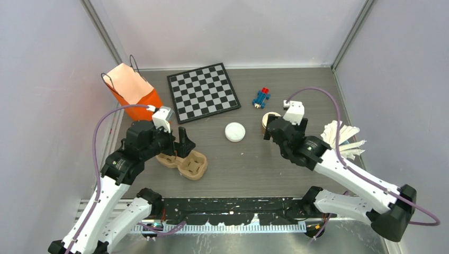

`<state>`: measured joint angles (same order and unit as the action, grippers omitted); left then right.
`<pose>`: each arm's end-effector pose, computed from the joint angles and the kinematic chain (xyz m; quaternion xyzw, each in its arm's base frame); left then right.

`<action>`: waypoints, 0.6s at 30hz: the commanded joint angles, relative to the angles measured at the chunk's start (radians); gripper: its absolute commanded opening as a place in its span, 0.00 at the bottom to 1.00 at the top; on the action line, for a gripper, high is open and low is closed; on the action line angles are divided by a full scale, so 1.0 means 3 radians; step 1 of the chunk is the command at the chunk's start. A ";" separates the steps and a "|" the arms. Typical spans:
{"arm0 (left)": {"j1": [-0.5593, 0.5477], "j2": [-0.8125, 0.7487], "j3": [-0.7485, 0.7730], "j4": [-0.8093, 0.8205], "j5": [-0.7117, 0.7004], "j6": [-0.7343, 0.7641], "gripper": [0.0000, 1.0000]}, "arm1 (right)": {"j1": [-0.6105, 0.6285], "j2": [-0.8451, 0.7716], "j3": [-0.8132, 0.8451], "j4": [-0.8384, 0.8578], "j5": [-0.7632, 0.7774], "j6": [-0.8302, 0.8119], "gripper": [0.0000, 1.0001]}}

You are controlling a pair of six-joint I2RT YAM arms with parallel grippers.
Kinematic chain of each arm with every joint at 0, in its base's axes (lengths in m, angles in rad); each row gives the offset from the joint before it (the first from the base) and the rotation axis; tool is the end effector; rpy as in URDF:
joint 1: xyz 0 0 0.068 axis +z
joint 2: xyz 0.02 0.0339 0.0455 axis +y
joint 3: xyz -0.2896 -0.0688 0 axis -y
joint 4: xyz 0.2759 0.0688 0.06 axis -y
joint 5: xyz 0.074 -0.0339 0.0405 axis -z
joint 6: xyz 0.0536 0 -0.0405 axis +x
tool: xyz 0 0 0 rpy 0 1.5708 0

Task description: Pack the takeout coffee

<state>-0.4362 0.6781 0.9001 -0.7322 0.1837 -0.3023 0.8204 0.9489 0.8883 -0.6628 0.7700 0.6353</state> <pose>0.1417 -0.0769 0.3526 0.1038 0.8540 -0.2556 0.4412 0.1736 0.1315 0.3176 0.0757 0.8555 -0.0021 0.5122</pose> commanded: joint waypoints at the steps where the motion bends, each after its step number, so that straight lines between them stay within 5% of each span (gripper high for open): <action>1: 0.0017 -0.0026 -0.0004 0.0068 0.0024 0.0052 1.00 | -0.0168 0.0397 0.0220 0.0290 0.0334 -0.0383 0.87; 6: 0.0017 -0.0046 -0.0013 0.0083 0.0024 0.0054 1.00 | -0.0880 0.0808 0.0448 0.0337 -0.0692 -0.0454 0.67; 9: 0.0017 -0.0041 -0.0009 0.0074 0.0025 0.0052 1.00 | -0.1052 0.0961 0.0507 0.0381 -0.0824 -0.0508 0.54; 18: 0.0017 -0.0062 -0.0012 0.0078 0.0011 0.0057 1.00 | -0.1492 0.1332 0.0612 0.0643 -0.1356 -0.0579 0.40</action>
<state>-0.4362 0.6727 0.8986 -0.7322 0.1841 -0.3023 0.4076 1.3270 1.0195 -0.5358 0.4366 0.4835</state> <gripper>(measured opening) 0.996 0.418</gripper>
